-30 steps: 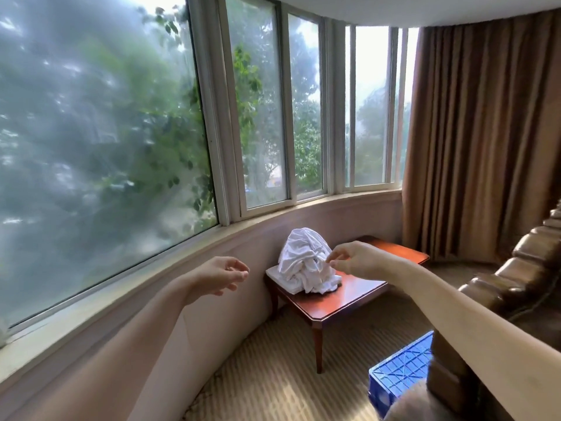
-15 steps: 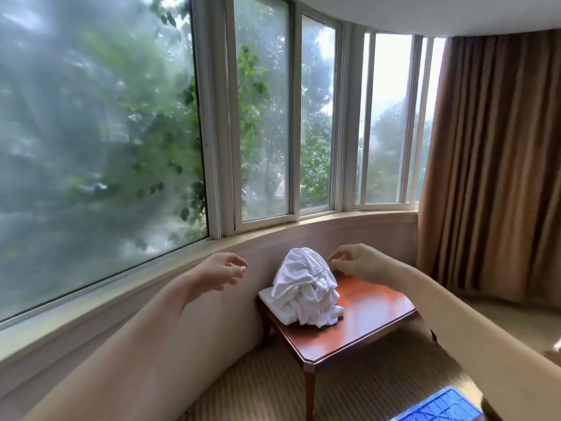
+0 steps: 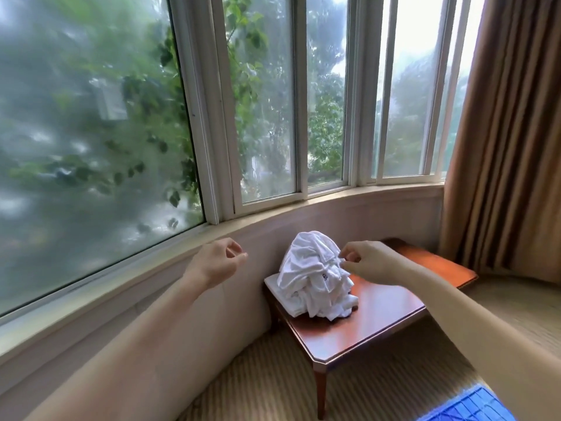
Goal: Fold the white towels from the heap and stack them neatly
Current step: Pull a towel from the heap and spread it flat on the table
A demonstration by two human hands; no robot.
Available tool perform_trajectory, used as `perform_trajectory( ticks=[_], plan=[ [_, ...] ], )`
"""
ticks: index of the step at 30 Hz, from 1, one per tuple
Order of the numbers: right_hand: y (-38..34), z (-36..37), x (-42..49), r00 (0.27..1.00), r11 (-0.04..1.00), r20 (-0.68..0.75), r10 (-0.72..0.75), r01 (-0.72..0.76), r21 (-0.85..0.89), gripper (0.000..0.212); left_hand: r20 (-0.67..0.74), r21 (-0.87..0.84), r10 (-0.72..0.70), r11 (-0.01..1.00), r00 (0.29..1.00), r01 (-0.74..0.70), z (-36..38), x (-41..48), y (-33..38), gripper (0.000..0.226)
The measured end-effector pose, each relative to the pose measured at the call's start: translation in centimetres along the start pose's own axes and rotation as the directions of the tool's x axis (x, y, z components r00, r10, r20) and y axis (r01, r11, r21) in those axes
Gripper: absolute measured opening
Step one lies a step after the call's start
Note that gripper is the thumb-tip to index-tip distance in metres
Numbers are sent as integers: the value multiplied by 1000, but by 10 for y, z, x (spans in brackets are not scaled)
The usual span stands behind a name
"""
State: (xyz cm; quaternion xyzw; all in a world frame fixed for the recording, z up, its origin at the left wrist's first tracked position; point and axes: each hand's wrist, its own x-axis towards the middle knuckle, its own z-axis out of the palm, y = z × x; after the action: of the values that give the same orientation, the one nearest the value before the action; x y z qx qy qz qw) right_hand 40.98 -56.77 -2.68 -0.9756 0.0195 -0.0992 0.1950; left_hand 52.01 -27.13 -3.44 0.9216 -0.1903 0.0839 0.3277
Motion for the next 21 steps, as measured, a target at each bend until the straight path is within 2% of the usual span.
perform_trajectory(
  ticks=[7, 12, 15, 21],
  plan=[
    [63, 30, 101, 998, 998, 37, 51, -49, -38, 26, 132, 50, 47, 997, 990, -54, 58, 109, -36, 19],
    [99, 22, 196, 990, 989, 53, 128, -123, -87, 28, 197, -5, 52, 999, 979, -52, 91, 219, -41, 22],
    [118, 19, 244, 989, 988, 5, 147, -146, -53, 27, 198, -39, 55, 998, 979, -48, 110, 282, -36, 20],
    [181, 24, 310, 979, 979, 34, 201, -200, -46, 26, 259, -131, 53, 991, 965, -19, 177, 369, -8, 17]
  ],
)
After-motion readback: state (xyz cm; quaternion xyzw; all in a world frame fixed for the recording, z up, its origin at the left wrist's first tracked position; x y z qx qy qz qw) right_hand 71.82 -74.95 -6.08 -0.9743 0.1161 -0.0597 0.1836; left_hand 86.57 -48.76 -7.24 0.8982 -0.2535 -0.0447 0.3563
